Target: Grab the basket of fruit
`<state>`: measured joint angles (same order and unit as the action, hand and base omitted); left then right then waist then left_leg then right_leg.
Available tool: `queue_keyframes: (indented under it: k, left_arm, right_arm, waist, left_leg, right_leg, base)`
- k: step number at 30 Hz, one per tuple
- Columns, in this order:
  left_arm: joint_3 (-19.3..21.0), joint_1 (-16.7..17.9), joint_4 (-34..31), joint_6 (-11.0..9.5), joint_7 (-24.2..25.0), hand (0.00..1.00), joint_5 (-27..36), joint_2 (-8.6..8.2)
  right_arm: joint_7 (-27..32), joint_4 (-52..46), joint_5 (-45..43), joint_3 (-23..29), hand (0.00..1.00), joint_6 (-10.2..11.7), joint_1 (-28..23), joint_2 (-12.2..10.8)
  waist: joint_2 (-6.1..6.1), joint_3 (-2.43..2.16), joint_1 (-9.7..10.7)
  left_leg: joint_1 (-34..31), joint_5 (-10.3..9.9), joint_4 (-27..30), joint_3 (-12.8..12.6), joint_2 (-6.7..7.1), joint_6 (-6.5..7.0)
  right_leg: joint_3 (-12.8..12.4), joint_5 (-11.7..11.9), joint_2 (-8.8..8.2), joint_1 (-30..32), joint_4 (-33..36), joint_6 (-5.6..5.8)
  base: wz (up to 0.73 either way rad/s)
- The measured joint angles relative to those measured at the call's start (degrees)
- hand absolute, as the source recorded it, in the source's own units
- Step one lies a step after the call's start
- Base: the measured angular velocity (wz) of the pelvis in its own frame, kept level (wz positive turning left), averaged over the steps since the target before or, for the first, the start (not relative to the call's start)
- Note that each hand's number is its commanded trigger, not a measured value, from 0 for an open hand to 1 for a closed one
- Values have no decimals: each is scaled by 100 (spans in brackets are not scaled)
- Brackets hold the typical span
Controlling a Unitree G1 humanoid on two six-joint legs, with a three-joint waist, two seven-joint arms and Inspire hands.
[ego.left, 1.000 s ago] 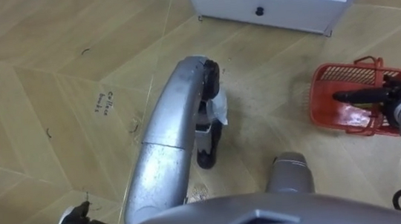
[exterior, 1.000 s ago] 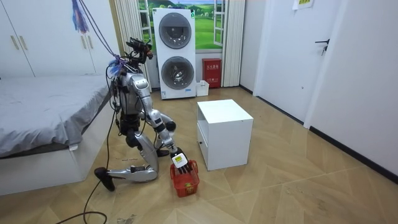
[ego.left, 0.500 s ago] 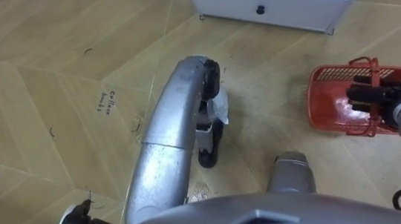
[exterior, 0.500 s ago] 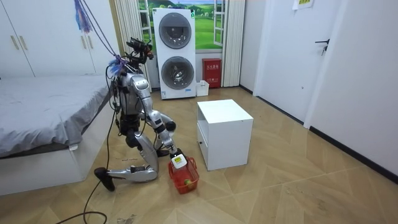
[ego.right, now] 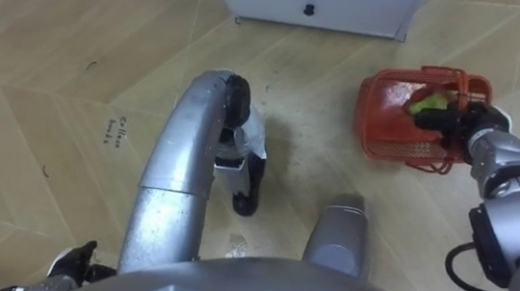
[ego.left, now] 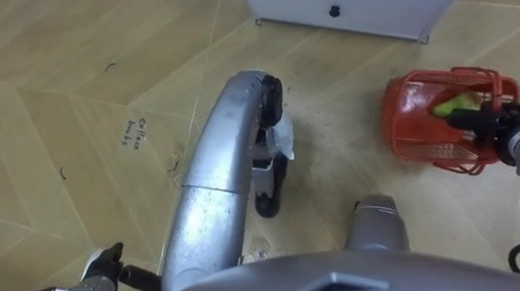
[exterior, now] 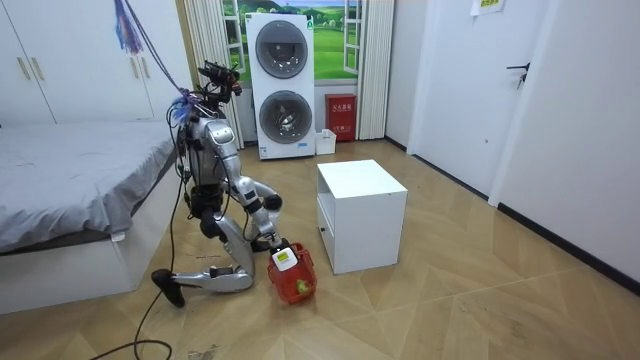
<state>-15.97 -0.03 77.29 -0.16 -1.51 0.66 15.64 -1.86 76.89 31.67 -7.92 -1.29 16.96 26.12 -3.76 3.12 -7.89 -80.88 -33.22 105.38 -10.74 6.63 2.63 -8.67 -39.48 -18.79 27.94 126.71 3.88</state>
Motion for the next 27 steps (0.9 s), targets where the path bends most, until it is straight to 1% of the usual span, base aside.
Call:
queue_keyframes:
  k: [1, 4, 7, 10, 13, 15, 18, 19, 21, 22, 23, 25, 26, 27]
  left_arm:
    - [-6, -52, 54, 9, 3, 0, 13, -43]
    - [-6, -80, 65, 11, 40, 0, 242, -97]
    - [-2, -114, 65, 11, 64, 0, 255, -109]
    - [4, -157, 61, 12, 64, 0, 255, -108]
    - [9, -173, 51, 8, 63, 0, 257, -111]
    - [19, -242, 56, 7, 63, 0, 257, -120]
    - [179, -337, 44, 8, 60, 0, 257, -120]
    - [245, -399, 42, 9, 58, 0, 253, -119]
    - [340, -461, 39, 9, 62, 0, 253, -120]
    - [398, -493, 28, 11, 63, 0, 253, -120]
    - [479, -528, 2, 11, 61, 0, 253, -115]
    - [538, -590, 30, 9, 58, 0, 261, -107]
    - [555, -598, 43, 13, 58, 0, 261, -108]
    - [594, -599, 39, 14, 58, 0, 254, -105]
  right_arm:
    - [-2, 53, 5, -14, 100, -4, 0, -35]
    - [-1, 106, 205, -58, 100, -23, -8, -124]
    - [-22, 105, 406, -100, 100, -76, -7, -160]
    - [-77, 102, 438, -102, 100, -81, -6, -181]
    - [-89, 98, 564, -210, 100, -85, -6, -249]
    - [-150, 77, 631, -210, 100, -130, -6, -279]
    - [-273, -116, 616, -211, 100, -133, -5, -293]
    - [-298, -232, 599, -211, 100, -131, -4, -293]
    - [-318, -440, 567, -208, 100, -140, -5, -307]
    - [-312, -618, 569, -209, 100, -181, -5, -311]
    - [-305, -861, 567, -208, 100, -245, -5, -311]
    - [-279, -1295, 587, -207, 100, -254, -2, -311]
    - [-272, -1419, 592, -207, 100, -253, 5, -311]
    - [-277, -1591, 588, -204, 100, -261, 35, -311]
  waist:
    - [-3, 2, 13]
    - [-4, 2, 48]
    - [-9, 5, 53]
    - [-11, 6, 54]
    - [-44, -7, 52]
    - [-38, -10, 62]
    - [-42, -8, 55]
    - [-75, 3, 67]
    - [-114, 2, 85]
    - [-126, 5, 117]
    - [-172, 16, 137]
    - [-236, 34, 177]
    - [-259, 31, 186]
    - [-313, 22, 194]
  left_leg:
    - [-1, 14, 3, -1, 0, 6]
    - [-1, 28, 23, -3, 0, 27]
    - [0, 35, 41, -2, 8, 43]
    - [21, 42, 51, -1, 25, 57]
    - [51, 43, 54, 3, 26, 60]
    - [51, 43, 85, 46, 33, 60]
    - [31, 40, 150, 127, 29, 62]
    - [29, 38, 163, 151, 33, 66]
    - [33, 29, 189, 181, 34, 82]
    - [41, 21, 220, 216, 35, 95]
    - [52, 15, 230, 220, 36, 103]
    - [55, 14, 238, 221, 47, 106]
    - [59, 14, 240, 222, 54, 108]
    - [84, 4, 240, 225, 56, 128]
  right_leg:
    - [-4, 0, 1, -3, 14, 0]
    - [-7, 0, 1, -21, 31, 0]
    - [-7, 0, 1, -48, 29, 0]
    - [-8, 0, -3, -93, 20, 0]
    - [-8, 0, -1, -130, 19, 0]
    - [25, 1, 39, -169, 15, -2]
    - [51, 2, 98, -207, 15, -5]
    - [49, 2, 129, -226, 12, -5]
    - [62, 2, 182, -263, -6, -4]
    - [88, 3, 203, -309, -24, -4]
    - [85, 3, 223, -327, -28, -4]
    - [83, 2, 224, -346, -33, -4]
    - [78, 2, 226, -355, -43, -4]
    - [63, -2, 259, -387, -84, 2]
  base:
    - [0]
    - [0]
    - [0]
    - [0]
    - [0]
    - [0]
    - [0]
    - [0]
    - [0]
    - [0]
    - [0]
    - [0]
    - [0]
    - [0]
